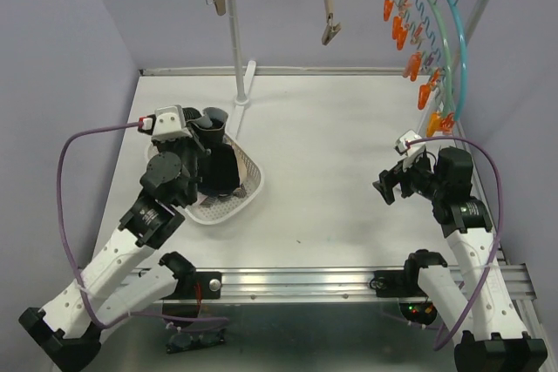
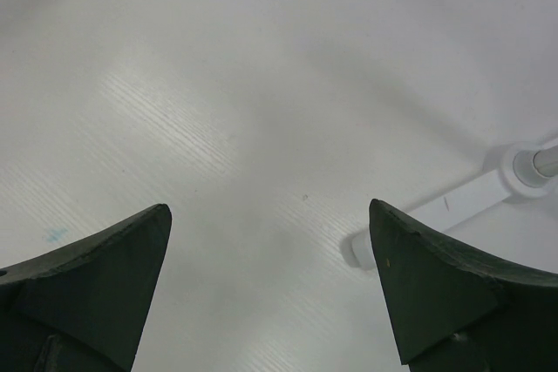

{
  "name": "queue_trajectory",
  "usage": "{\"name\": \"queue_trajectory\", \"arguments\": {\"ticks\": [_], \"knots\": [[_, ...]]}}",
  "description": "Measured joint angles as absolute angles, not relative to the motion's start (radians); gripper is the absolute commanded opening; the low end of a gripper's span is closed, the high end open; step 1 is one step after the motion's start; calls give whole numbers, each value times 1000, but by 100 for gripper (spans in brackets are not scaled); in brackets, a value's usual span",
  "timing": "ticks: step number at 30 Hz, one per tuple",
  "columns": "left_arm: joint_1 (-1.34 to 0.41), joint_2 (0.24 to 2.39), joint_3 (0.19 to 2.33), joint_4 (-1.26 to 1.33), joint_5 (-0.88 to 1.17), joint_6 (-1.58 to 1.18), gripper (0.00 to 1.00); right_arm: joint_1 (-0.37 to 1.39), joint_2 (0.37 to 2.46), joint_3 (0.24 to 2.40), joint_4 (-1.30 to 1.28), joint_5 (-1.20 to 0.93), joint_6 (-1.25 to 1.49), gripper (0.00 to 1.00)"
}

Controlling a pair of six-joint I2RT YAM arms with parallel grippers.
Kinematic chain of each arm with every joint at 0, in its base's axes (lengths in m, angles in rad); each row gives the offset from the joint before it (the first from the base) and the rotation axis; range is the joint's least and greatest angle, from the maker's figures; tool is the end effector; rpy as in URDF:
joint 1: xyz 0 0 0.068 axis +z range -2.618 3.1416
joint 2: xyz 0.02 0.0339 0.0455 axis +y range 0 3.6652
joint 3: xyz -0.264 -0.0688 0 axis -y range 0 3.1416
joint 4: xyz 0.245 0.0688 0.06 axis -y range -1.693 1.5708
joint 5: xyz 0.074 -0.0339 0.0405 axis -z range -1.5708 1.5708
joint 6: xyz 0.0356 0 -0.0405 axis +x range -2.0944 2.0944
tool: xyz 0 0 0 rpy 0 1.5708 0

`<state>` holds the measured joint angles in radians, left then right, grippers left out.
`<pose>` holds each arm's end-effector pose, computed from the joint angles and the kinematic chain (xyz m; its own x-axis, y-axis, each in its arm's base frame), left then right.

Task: Remove the underwear clipped to the hanger
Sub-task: Place the underwear in the bin.

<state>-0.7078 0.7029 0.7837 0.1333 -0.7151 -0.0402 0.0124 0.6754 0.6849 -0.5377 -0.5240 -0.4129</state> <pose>0.1341 -0.0840 0.3852 0.1611 -0.1778 -0.9708 0.0106 0.9839 -0.1785 0.1487 0.0197 0.2881 -0.2839 -0.3510 -0.8923 -0.6079 0.7856 -0.1156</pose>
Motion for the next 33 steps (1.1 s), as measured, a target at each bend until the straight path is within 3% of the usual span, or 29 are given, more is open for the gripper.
{"name": "queue_trajectory", "arguments": {"ticks": [9,15,18,22,25,29,31,33], "knots": [[-339,857,820,22,-561,-71,0,12,676,683,-538,-524,-414,100],[-234,989,744,10,-394,-146,0,12,675,683,-538,-524,-414,100],[-233,1053,726,-5,-320,-168,17,8,675,683,-538,-526,-415,100],[-233,1083,726,-11,-270,-182,55,-10,673,682,-537,-526,-415,100],[-233,1083,726,-9,-255,-186,74,-14,670,676,-538,-526,-415,100],[-232,1081,726,-13,-242,-188,84,-15,667,674,-538,-527,-415,100],[-232,1067,726,-20,-239,-187,97,-15,667,674,-538,-527,-415,100],[-232,1030,726,-37,-235,-187,99,-18,667,674,-538,-527,-415,100]]}}
